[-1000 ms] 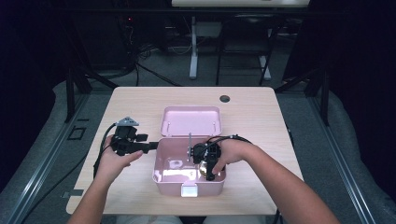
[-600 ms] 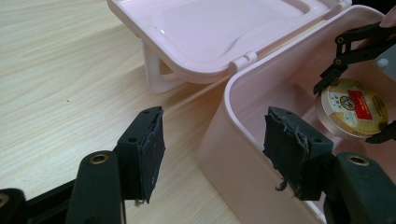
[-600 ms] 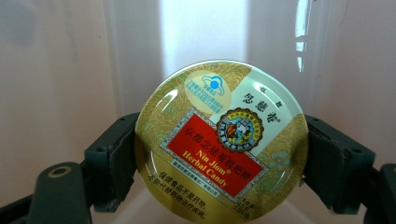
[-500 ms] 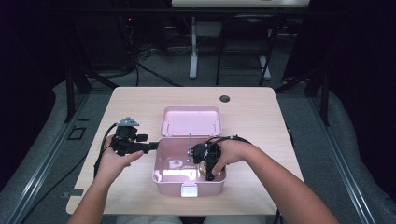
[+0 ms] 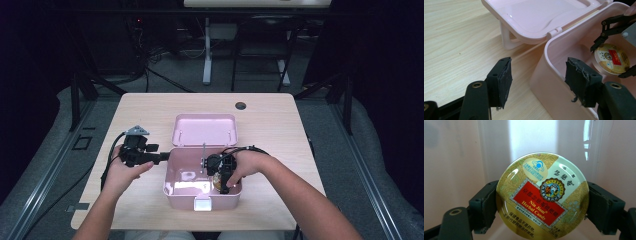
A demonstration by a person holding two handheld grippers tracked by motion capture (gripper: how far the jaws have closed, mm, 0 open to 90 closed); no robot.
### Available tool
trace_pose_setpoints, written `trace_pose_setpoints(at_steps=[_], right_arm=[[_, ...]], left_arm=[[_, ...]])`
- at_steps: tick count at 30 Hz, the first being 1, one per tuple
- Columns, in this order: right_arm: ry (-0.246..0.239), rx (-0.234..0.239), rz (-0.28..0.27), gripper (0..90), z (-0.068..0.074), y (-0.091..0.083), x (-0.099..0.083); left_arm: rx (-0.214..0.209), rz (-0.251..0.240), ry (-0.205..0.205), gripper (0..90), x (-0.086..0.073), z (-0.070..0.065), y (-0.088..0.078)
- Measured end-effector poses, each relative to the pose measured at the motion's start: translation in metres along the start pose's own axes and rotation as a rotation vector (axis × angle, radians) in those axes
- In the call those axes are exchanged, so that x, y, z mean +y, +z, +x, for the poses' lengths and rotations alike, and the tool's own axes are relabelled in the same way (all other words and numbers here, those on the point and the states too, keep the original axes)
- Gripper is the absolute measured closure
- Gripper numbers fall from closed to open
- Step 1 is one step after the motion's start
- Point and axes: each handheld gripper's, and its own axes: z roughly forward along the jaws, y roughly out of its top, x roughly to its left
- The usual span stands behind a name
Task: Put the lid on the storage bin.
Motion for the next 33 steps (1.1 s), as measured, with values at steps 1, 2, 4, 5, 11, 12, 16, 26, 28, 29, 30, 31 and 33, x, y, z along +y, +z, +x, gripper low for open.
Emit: trace_pose_setpoints(at_steps=[1, 2, 4, 5, 11, 12, 16, 26, 28, 29, 30, 31, 33], right_arm=[[0.000, 0.000, -0.001, 19.2, 0.000, 0.000, 0.000], [0.001, -0.001, 0.000, 19.0, 0.000, 0.000, 0.000], [0.008, -0.001, 0.002, 17.4, 0.000, 0.000, 0.000], [0.012, 0.000, 0.002, 15.8, -0.001, -0.001, 0.000], [0.021, -0.010, -0.020, 15.0, 0.000, -0.007, 0.000], [0.022, -0.014, -0.022, 15.1, 0.001, -0.009, -0.001], [0.019, -0.029, -0.034, 15.6, 0.004, -0.017, -0.001], [0.047, -0.068, -0.050, 18.9, 0.008, -0.039, -0.005], [0.058, -0.078, -0.050, 19.8, 0.007, -0.044, -0.006], [0.073, -0.078, -0.043, 19.8, 0.007, -0.047, -0.006], [0.086, -0.078, -0.047, 19.6, 0.007, -0.049, -0.007], [0.093, -0.076, -0.047, 19.4, 0.006, -0.050, -0.008], [0.105, -0.073, -0.047, 18.8, 0.006, -0.052, -0.009]], left_arm=[[0.000, 0.001, 0.001, 37.9, 0.000, 0.000, 0.000], [0.000, 0.002, 0.002, 37.9, 0.000, 0.000, 0.000], [0.000, 0.001, 0.002, 37.9, 0.000, 0.000, 0.000], [0.001, 0.001, 0.000, 37.8, 0.000, 0.000, 0.000], [0.000, -0.001, -0.002, 37.8, 0.000, 0.000, -0.001], [0.000, 0.000, 0.001, 37.8, 0.000, 0.000, -0.001], [0.000, 0.002, 0.004, 37.8, 0.000, 0.000, -0.002], [-0.012, 0.011, 0.013, 38.1, 0.000, -0.003, 0.000], [-0.015, 0.012, 0.014, 38.1, 0.000, -0.003, 0.000], [-0.015, 0.011, 0.010, 38.1, -0.001, -0.003, 0.000], [-0.015, 0.008, 0.009, 38.1, -0.001, -0.003, 0.000], [-0.018, 0.005, 0.002, 38.1, -0.001, -0.003, 0.000], [-0.029, 0.005, 0.000, 38.1, 0.000, -0.003, -0.001]])
